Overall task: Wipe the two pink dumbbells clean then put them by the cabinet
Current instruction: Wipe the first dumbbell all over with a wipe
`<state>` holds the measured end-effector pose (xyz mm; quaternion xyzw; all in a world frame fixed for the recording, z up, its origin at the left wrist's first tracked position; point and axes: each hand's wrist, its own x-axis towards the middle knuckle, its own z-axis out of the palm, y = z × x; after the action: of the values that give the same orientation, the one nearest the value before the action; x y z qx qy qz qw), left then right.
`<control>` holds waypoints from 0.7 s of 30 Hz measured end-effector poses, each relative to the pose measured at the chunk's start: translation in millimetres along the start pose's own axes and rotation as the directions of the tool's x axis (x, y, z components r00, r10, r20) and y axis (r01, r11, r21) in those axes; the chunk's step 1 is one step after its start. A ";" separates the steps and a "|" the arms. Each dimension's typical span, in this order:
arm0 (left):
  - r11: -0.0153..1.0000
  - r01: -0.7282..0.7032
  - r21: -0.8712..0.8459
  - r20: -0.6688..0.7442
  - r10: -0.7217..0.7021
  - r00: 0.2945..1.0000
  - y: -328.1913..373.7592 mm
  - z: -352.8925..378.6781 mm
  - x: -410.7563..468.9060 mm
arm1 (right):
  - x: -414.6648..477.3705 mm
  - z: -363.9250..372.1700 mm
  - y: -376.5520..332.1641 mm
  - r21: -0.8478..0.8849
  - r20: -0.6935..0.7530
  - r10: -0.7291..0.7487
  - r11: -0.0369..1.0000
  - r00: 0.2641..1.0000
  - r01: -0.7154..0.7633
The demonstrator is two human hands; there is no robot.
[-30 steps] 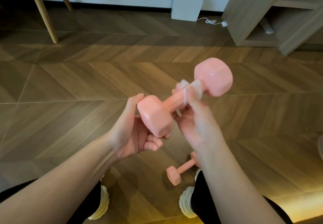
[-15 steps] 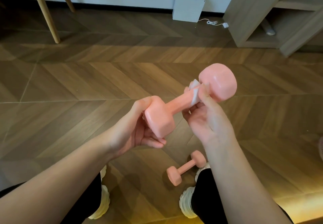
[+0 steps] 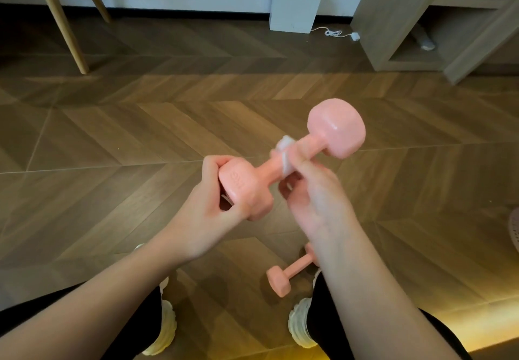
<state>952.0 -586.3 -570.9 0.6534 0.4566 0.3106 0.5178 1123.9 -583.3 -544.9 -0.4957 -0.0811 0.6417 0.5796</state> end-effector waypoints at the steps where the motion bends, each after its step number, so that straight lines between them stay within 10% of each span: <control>1: 1.000 -0.008 0.008 0.014 0.007 1.000 -1.4 -1.1 -1.0 | 4.4 -5.8 -6.6 0.031 -0.012 -0.027 0.999 1.000 0.027; 8: 0.989 0.145 -0.005 0.111 -0.144 0.983 -1.3 -10.0 -0.6 | 5.7 -15.8 -8.3 0.048 -0.005 -0.035 0.998 0.999 0.035; 21: 0.923 0.358 0.141 0.175 -0.379 0.909 -16.3 10.6 10.9 | 16.9 -7.3 29.1 -0.435 -0.035 0.080 0.896 0.996 -0.088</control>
<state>961.1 -579.8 -590.1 0.6096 0.5337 0.1156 0.5747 1112.6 -581.9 -577.4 -0.6211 -0.1962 0.6275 0.4266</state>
